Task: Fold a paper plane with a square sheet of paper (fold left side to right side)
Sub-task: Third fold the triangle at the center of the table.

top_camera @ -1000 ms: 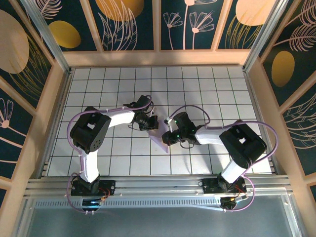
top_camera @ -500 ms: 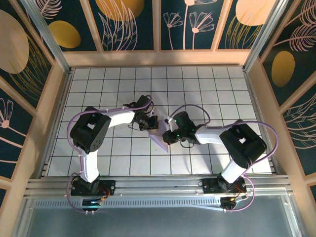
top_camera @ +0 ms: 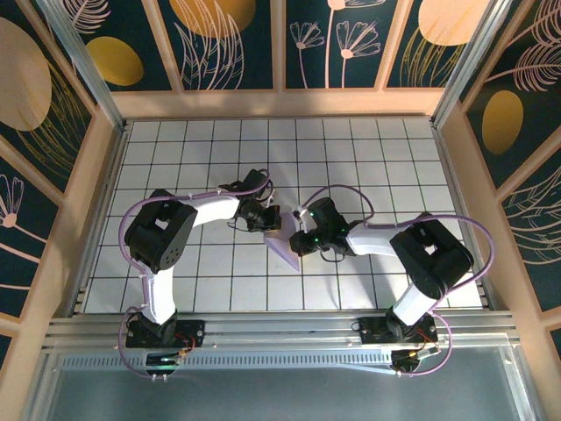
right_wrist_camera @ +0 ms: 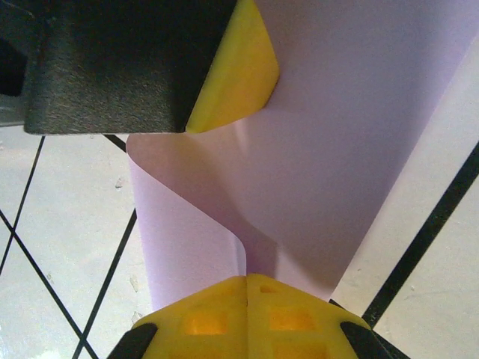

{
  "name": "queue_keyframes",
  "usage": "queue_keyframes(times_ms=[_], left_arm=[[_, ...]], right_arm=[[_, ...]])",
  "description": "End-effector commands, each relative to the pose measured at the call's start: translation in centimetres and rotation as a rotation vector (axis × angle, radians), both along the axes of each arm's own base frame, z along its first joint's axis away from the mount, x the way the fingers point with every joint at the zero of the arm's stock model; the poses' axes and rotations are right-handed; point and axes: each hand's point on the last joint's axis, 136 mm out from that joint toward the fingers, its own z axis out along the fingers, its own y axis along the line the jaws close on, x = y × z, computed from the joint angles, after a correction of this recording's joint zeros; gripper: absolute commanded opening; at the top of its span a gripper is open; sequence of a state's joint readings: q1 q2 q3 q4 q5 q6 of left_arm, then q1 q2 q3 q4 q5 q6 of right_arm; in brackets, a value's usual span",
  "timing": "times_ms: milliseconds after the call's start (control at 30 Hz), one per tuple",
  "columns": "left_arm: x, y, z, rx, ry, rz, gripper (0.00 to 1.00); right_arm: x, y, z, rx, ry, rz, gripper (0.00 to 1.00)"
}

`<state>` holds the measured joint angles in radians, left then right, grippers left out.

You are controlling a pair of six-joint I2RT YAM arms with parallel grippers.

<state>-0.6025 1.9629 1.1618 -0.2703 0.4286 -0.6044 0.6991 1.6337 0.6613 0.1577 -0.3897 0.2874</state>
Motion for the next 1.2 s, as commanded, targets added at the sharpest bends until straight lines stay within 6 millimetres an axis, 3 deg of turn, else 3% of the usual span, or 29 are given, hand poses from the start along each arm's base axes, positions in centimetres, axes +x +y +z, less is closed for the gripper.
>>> queue_keyframes(times_ms=[0,900,1167], left_arm=[[-1.0,1.5,-2.2,0.102,0.037,-0.001,0.01],[-1.1,1.6,-2.3,0.101,0.039,0.0,0.01],[-1.1,1.6,-2.3,0.1,0.039,0.002,0.01]], right_arm=[[0.9,-0.2,-0.1,-0.02,-0.012,-0.018,0.0],[0.8,0.3,-0.2,0.001,-0.004,-0.002,0.0],[1.0,1.0,0.7,0.029,-0.013,0.01,0.0]])
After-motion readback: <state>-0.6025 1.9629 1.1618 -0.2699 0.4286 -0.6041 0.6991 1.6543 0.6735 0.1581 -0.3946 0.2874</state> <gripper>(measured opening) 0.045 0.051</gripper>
